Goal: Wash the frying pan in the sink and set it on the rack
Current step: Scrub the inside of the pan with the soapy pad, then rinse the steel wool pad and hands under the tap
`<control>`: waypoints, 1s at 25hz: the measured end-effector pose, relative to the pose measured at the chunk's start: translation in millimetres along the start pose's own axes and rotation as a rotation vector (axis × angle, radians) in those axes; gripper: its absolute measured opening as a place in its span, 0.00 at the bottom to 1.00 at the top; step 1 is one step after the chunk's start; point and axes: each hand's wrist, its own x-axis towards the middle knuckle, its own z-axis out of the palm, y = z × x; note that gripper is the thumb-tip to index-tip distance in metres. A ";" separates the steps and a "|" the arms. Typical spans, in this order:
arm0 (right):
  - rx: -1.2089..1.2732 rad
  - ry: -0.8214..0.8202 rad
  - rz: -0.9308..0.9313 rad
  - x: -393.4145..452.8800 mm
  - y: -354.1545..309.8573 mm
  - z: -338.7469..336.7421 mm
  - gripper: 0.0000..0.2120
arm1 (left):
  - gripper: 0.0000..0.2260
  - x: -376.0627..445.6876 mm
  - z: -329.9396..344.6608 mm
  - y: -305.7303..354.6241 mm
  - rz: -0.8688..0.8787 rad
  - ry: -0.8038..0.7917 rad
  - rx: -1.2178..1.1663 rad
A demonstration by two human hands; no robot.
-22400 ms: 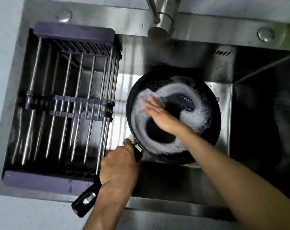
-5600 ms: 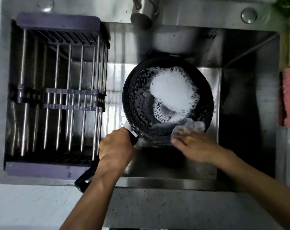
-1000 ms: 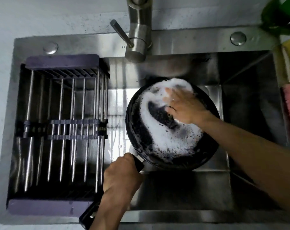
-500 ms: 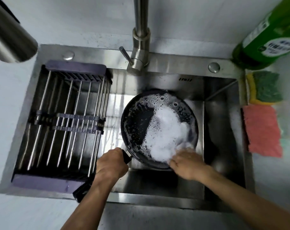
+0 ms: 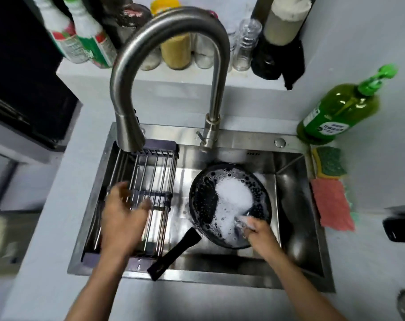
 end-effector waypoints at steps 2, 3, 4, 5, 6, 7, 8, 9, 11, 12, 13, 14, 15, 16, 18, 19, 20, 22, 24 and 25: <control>0.156 0.078 0.101 -6.1 -18.8 6.3 0.18 | 0.30 19.4 -37.6 51.8 0.181 0.077 -0.136; 0.202 0.105 0.146 -8.2 -26.1 8.3 0.18 | 0.31 23.1 -41.7 77.4 0.286 0.027 -0.130; 0.234 0.114 0.168 -8.8 -31.3 9.7 0.18 | 0.31 21.7 -39.5 96.7 0.366 -0.023 -0.105; 0.256 0.111 0.170 -9.5 -35.8 11.3 0.19 | 0.29 15.9 -36.3 108.1 0.395 -0.040 -0.109; 0.281 0.108 0.170 -12.4 -40.0 12.5 0.19 | 0.27 6.5 -34.5 114.6 0.378 -0.033 -0.150; 0.309 0.114 0.169 -14.4 -44.2 12.9 0.20 | 0.24 -1.7 -34.4 116.3 0.346 -0.021 -0.208; 0.337 0.119 0.174 -17.0 -45.2 13.6 0.20 | 0.22 -10.0 -32.4 114.3 0.309 -0.028 -0.255; 0.358 0.120 0.184 -19.2 -44.6 13.3 0.19 | 0.21 -20.3 -26.5 111.7 0.282 -0.053 -0.284; 0.394 0.122 0.237 -24.1 -42.3 13.5 0.16 | 0.22 -48.5 -2.5 112.3 0.308 -0.130 -0.280; 0.425 0.132 0.262 -24.8 -41.1 13.1 0.15 | 0.25 -63.9 15.8 118.2 0.355 -0.198 -0.260; 0.455 0.144 0.273 -23.3 -40.0 13.2 0.14 | 0.29 -77.5 35.4 125.9 0.424 -0.299 -0.244; 0.469 0.160 0.282 -20.7 -40.1 12.3 0.14 | 0.31 -87.7 54.5 134.1 0.492 -0.437 -0.236; 0.479 0.174 0.295 -17.8 -40.7 11.2 0.15 | 0.31 -91.1 71.7 140.9 0.565 -0.592 -0.213; 0.494 0.194 0.296 -13.9 -40.6 9.4 0.14 | 0.29 -86.3 84.5 146.7 0.640 -0.718 -0.163; 0.500 0.231 0.273 -6.7 -37.1 6.5 0.12 | 0.22 -53.5 97.6 148.8 0.688 -0.710 -0.020; 0.481 0.234 0.262 -3.5 -34.5 6.8 0.13 | 0.20 -25.9 101.8 147.7 0.657 -0.550 0.070; 0.465 0.226 0.258 -0.6 -31.0 7.8 0.15 | 0.18 6.7 105.6 145.4 0.624 -0.371 0.232; 0.454 0.225 0.241 4.2 -25.8 10.3 0.16 | 0.17 67.7 108.7 140.2 0.572 -0.217 0.711; 0.454 0.236 0.233 9.5 -18.3 8.7 0.16 | 0.15 102.1 117.4 122.8 0.512 -0.310 0.978; 0.438 0.237 0.237 12.9 -14.6 5.2 0.16 | 0.13 105.1 120.4 105.0 0.477 -0.374 1.018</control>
